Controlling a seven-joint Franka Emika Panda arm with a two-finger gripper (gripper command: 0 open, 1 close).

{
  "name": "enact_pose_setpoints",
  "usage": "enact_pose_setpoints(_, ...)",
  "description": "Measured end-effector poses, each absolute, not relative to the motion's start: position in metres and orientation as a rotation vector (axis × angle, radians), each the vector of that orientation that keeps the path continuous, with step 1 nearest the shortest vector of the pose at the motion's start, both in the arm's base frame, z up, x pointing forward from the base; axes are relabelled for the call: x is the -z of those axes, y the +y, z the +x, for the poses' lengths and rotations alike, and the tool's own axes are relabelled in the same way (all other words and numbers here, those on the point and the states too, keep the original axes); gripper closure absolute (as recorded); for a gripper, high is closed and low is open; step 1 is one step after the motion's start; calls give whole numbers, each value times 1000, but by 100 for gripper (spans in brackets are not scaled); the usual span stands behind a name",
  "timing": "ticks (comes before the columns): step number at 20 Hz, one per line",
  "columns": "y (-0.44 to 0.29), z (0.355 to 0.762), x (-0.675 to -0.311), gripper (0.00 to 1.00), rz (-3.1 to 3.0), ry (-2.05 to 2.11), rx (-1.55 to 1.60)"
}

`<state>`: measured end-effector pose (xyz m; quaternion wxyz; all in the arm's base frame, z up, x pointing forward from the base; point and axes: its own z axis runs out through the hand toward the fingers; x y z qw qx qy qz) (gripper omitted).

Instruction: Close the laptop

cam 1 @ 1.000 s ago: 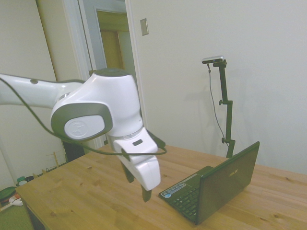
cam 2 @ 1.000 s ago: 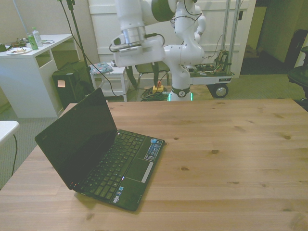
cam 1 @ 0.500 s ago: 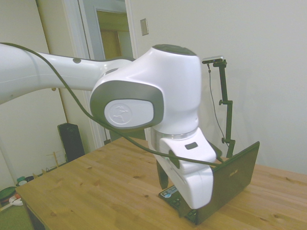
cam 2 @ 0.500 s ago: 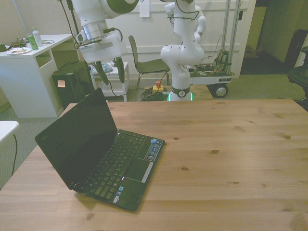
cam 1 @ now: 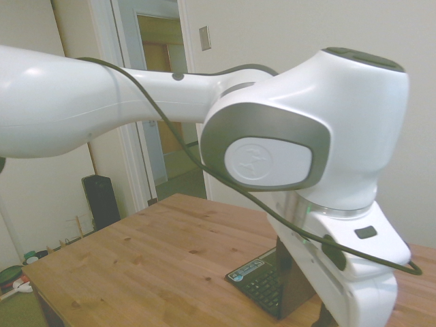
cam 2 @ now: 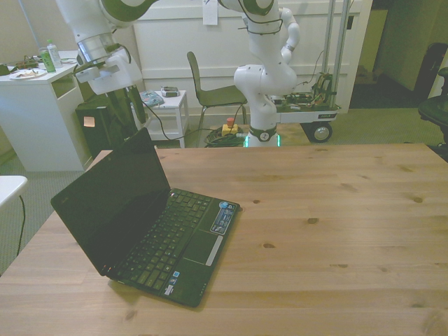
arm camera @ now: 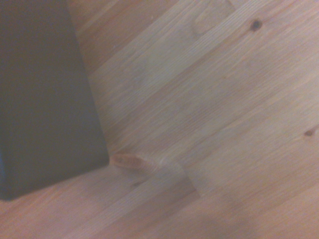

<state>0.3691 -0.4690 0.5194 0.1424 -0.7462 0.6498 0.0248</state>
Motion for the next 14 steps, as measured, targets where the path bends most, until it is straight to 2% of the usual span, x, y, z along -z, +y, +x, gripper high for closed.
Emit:
enact_pose_setpoints(7,-511,399,-532,0,-2131,1872,-82)
enact_pose_setpoints(14,-508,465,-541,0,-2163,1867,-106)
